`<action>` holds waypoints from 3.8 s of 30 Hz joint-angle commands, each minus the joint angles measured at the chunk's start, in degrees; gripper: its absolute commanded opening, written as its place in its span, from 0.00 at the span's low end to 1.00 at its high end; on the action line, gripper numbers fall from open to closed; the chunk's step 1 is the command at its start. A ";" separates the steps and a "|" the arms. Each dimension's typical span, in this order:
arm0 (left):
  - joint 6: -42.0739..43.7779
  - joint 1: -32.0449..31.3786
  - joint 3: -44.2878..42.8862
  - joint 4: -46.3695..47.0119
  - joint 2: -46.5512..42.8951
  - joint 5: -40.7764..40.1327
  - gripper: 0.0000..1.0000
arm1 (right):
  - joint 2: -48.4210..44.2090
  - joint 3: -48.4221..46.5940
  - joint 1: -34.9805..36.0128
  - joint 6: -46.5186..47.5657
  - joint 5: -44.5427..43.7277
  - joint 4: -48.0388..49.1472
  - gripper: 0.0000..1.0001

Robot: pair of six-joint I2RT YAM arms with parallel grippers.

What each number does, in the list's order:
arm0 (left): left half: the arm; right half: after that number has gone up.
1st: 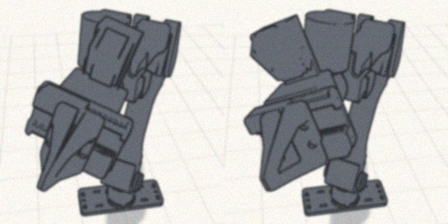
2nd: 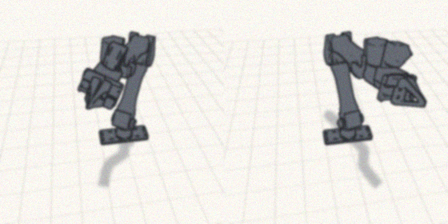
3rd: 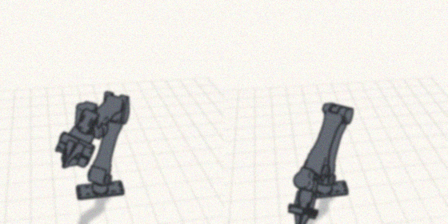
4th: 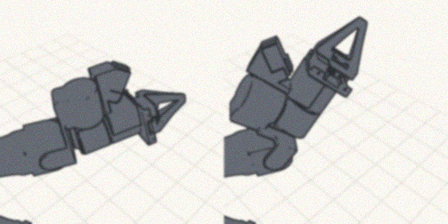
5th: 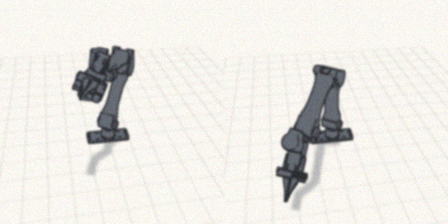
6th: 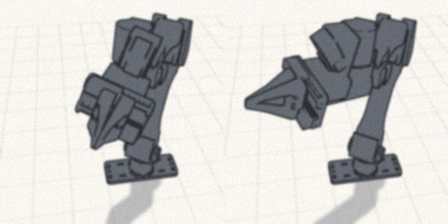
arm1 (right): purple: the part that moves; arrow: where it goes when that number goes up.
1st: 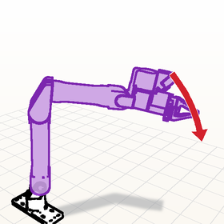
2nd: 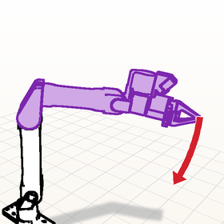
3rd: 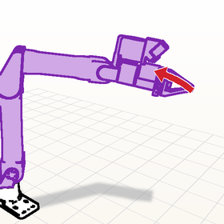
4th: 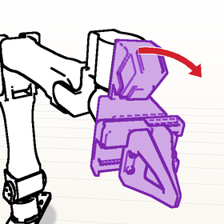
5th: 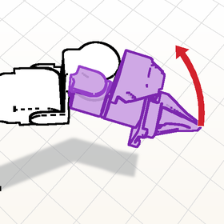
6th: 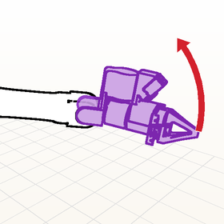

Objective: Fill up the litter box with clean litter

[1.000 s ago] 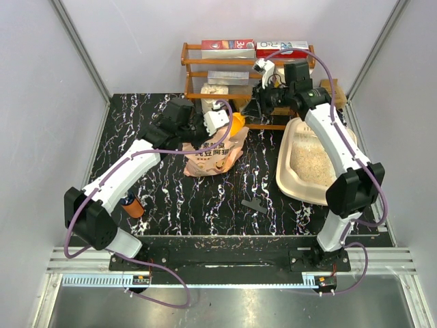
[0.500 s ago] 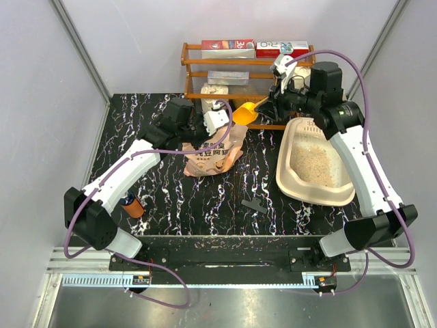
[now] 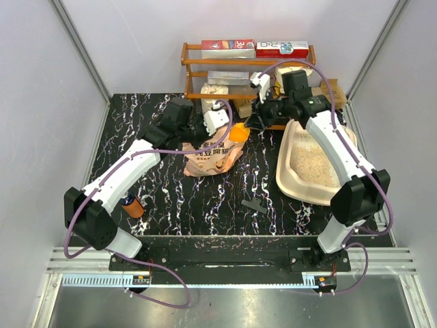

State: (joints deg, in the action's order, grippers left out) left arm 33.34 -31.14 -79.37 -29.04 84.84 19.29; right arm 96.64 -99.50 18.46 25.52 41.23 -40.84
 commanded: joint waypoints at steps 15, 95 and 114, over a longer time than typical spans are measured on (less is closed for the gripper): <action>-2.40 -0.42 -3.68 5.83 -1.34 2.68 0.00 | 10.49 1.50 11.42 -22.00 -36.58 7.88 0.00; 7.00 -2.53 -12.21 -2.78 2.61 -5.84 0.00 | 17.97 24.71 -20.74 -109.81 34.79 83.91 0.00; 7.97 -2.53 -12.38 -1.02 3.32 -4.88 0.00 | 9.19 26.55 -34.44 -104.45 36.03 74.41 0.00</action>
State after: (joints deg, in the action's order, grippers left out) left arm 40.29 -33.23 -87.26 -37.78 89.03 12.84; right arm 111.11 -73.56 -11.68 -81.06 75.92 34.65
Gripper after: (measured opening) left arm 0.061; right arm 0.337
